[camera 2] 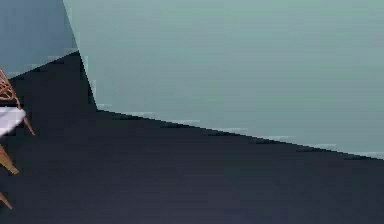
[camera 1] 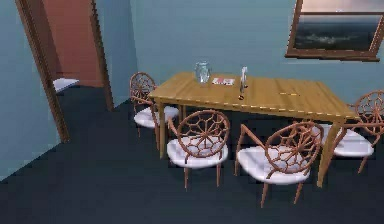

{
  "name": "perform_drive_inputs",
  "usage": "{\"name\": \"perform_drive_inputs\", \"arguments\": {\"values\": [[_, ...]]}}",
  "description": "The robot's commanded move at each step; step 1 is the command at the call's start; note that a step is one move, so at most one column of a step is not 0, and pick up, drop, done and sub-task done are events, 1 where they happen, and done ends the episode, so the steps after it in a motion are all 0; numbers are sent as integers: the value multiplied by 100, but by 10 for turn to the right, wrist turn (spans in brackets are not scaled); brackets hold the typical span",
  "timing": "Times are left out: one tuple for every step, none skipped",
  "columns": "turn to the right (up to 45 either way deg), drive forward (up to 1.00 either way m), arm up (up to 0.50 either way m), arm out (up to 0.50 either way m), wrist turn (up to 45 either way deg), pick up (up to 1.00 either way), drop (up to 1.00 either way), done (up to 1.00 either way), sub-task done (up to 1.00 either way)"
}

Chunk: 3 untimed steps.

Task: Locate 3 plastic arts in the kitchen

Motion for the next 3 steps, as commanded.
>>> {"name": "perform_drive_inputs", "arguments": {"values": [[-240, 0, 0, 0, 0, 0, 0, 0, 0], [0, 100, 0, 0, 0, 0, 0, 0, 0], [0, 100, 0, 0, 0, 0, 0, 0, 0]]}}
